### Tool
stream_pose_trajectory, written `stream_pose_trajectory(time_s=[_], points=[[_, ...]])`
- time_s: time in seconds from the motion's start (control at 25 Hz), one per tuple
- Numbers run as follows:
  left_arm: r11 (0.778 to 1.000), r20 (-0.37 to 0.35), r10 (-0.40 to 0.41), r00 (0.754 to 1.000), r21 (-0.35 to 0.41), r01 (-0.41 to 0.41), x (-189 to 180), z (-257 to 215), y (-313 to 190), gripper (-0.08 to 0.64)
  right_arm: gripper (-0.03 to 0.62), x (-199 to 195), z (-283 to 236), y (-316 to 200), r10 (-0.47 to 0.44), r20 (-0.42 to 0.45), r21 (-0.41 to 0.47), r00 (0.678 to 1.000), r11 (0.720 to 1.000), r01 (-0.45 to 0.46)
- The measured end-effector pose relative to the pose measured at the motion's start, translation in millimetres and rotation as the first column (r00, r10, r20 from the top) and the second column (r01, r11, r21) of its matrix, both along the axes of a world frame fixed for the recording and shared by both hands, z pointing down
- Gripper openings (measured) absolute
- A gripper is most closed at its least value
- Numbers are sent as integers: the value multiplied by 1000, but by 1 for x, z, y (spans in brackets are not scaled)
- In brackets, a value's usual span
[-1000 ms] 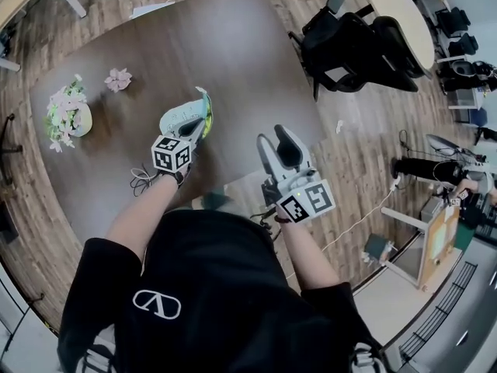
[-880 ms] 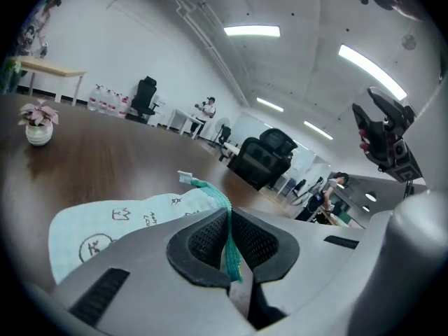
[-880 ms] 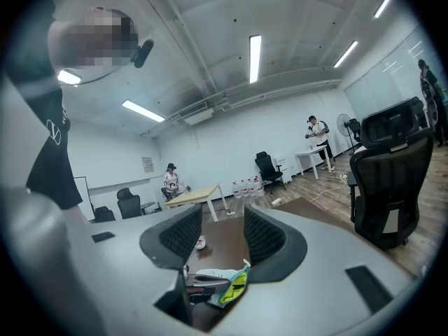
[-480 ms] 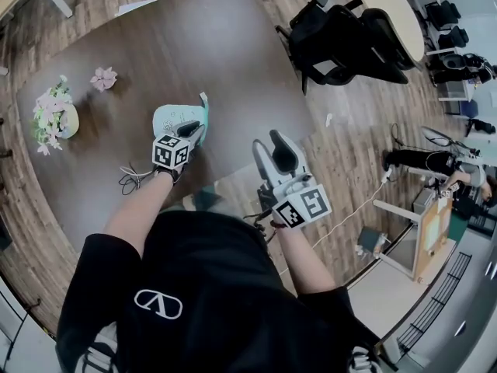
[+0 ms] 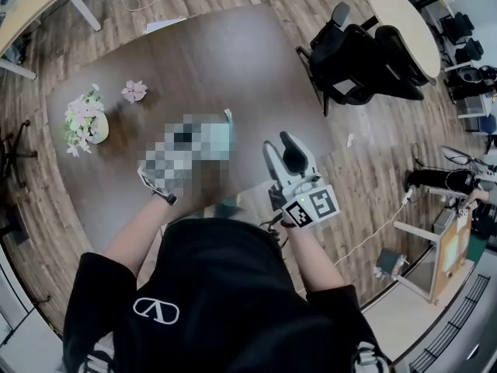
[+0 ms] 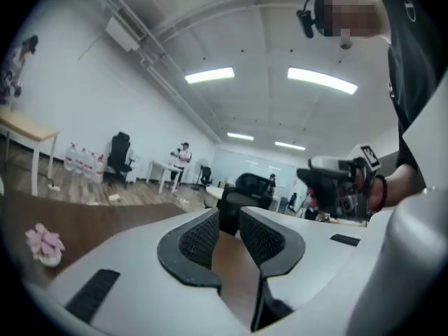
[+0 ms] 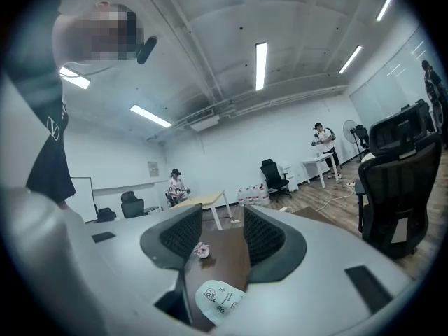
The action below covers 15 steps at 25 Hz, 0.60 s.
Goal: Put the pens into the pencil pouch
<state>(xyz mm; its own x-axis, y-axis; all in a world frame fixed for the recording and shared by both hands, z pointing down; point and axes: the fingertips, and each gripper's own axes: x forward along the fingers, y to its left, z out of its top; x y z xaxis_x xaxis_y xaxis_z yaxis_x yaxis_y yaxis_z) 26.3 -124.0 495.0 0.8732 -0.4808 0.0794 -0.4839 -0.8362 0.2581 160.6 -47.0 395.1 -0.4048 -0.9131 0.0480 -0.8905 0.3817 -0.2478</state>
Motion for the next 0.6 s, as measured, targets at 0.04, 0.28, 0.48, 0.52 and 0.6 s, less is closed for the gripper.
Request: stream_pose_trajectory(time_s=[0.04,0.28,0.48,0.52,0.6], points=[[999,-16,-24,1000,38,24,-10,-22,0,89,183,-4,-2,-2,-9,-2,9,1000,1000,9],[968,-70,-158,985,187,169,-61,-123,11,16,150,-28,-21,-13,-58,-51,79,997,995,62],[935,-38,-197,980,295,200,-82,-163,27,3,97,-36,-34,-16,-64,-95,130,993,989,76],[929,-33,-205,978,307,205,-84,-167,28,3,70,-36,-35,-15,-59,-101,136,993,988,73],[925,-42,-215,976,312,217,-89,-173,28,3,22,-37,-35,-14,-47,-121,147,992,987,65]])
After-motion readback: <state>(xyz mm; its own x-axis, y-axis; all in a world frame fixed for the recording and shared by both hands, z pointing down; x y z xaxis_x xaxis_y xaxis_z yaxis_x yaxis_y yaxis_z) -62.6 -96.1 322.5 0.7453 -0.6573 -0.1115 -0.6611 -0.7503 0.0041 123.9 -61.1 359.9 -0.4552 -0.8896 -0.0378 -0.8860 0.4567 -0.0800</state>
